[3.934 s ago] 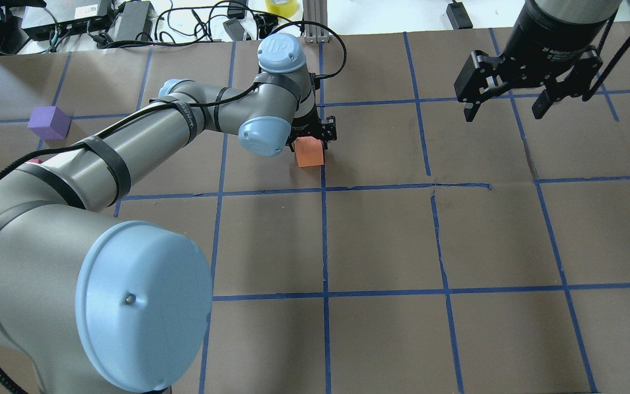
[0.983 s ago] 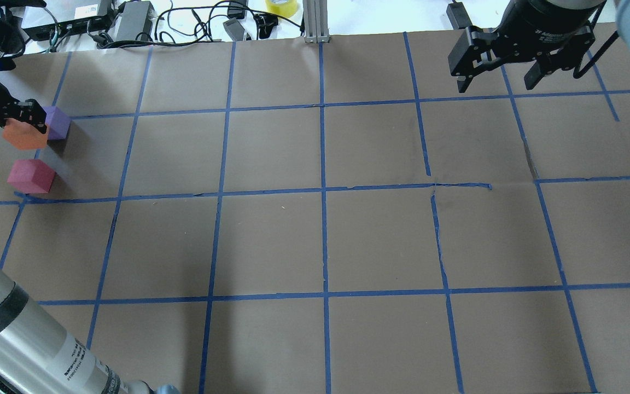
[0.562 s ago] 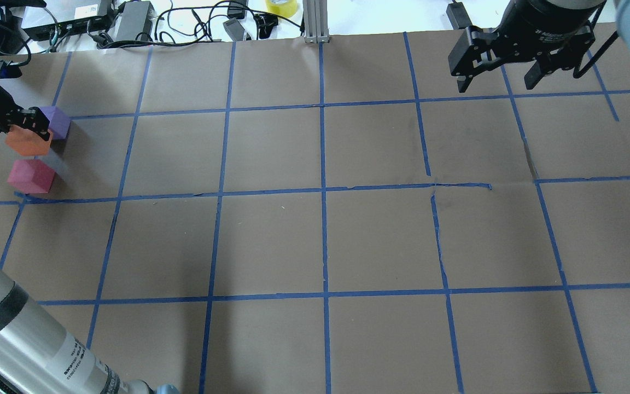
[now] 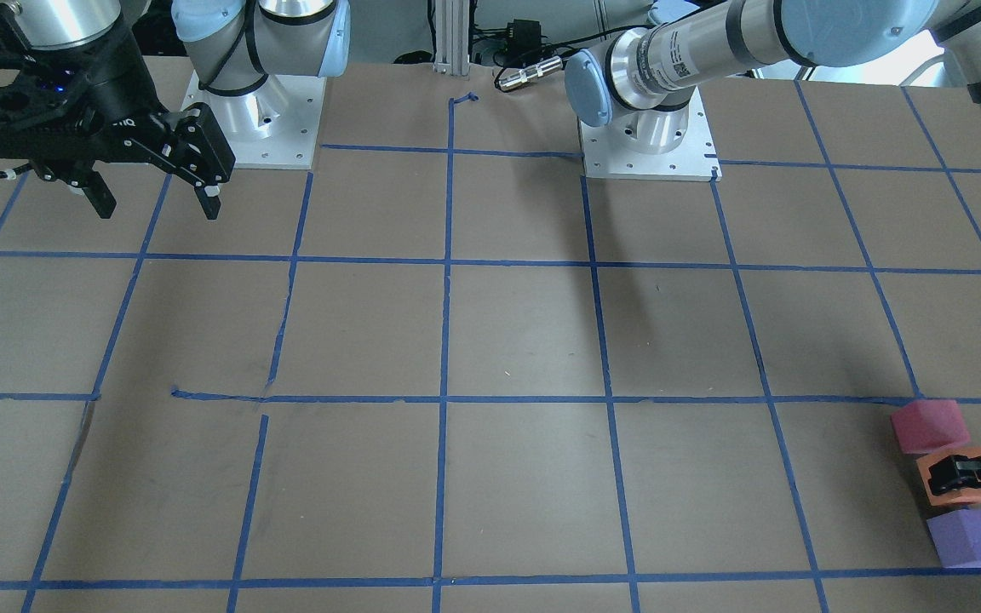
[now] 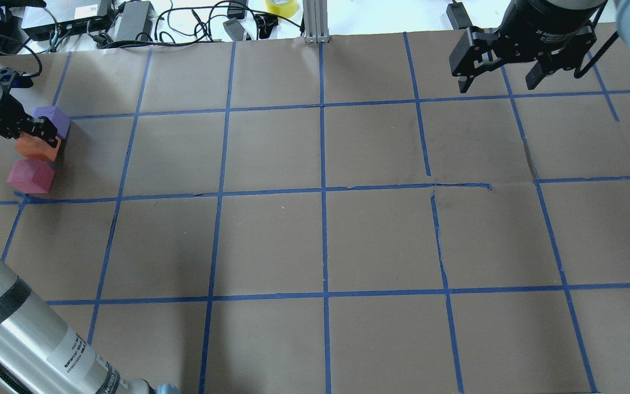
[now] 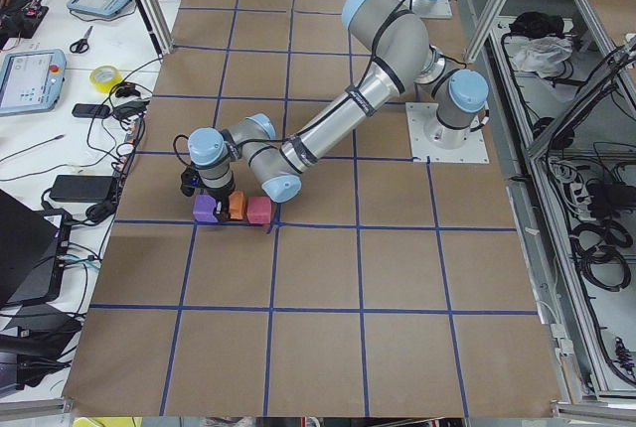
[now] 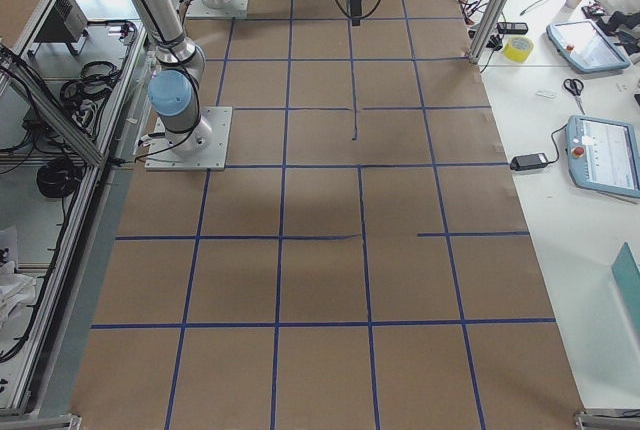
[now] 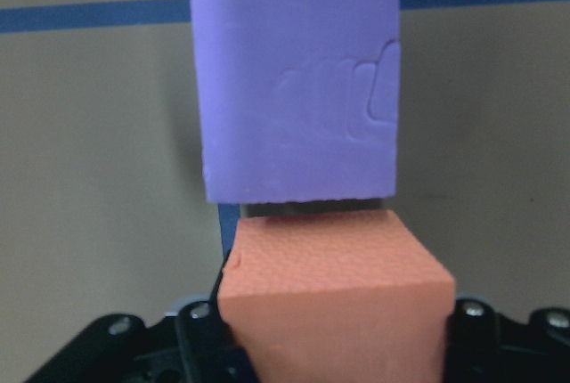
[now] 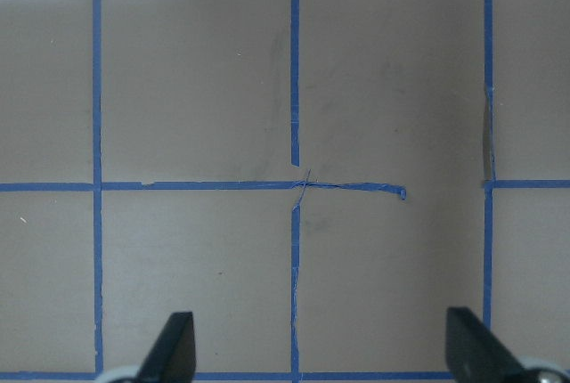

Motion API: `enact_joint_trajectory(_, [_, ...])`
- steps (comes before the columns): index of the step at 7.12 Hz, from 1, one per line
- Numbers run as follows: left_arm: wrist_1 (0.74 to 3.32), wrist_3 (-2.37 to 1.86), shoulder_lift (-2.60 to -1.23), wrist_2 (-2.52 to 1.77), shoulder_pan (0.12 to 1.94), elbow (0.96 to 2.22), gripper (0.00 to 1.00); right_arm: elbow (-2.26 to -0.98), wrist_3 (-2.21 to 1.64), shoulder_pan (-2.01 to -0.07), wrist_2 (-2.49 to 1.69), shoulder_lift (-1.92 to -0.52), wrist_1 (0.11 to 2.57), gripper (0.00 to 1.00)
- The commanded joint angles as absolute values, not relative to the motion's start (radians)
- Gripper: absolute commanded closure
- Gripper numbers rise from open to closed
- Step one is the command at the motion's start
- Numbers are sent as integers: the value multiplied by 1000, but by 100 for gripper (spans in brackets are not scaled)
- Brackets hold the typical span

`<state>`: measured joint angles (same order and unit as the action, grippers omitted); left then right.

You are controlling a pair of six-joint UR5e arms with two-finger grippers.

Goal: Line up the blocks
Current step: 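Lower the orange cube between the purple and pink cubes with the left gripper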

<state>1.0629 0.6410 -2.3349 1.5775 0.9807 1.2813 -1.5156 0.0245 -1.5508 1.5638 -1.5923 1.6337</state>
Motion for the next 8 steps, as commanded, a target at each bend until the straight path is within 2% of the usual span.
enact_joint_trajectory(1, [1062, 643, -2348, 1578, 980, 1278, 100, -1516, 25, -1551, 1563, -1592, 1634, 0])
enact_joint_trajectory(5, [1012, 640, -2347, 1577, 980, 1279, 98, -1517, 25, -1551, 1566, -1592, 1634, 0])
enact_joint_trajectory(6, [1008, 638, -2347, 1574, 980, 1285, 93, -1516, 25, -1551, 1565, -1591, 1634, 0])
enact_joint_trajectory(7, [1003, 637, -2347, 1572, 980, 1285, 83, -1517, 25, -1551, 1565, -1592, 1634, 0])
enact_joint_trajectory(8, [1003, 637, -2350, 1572, 980, 1290, 6, -1517, 25, -1551, 1566, -1592, 1628, 0])
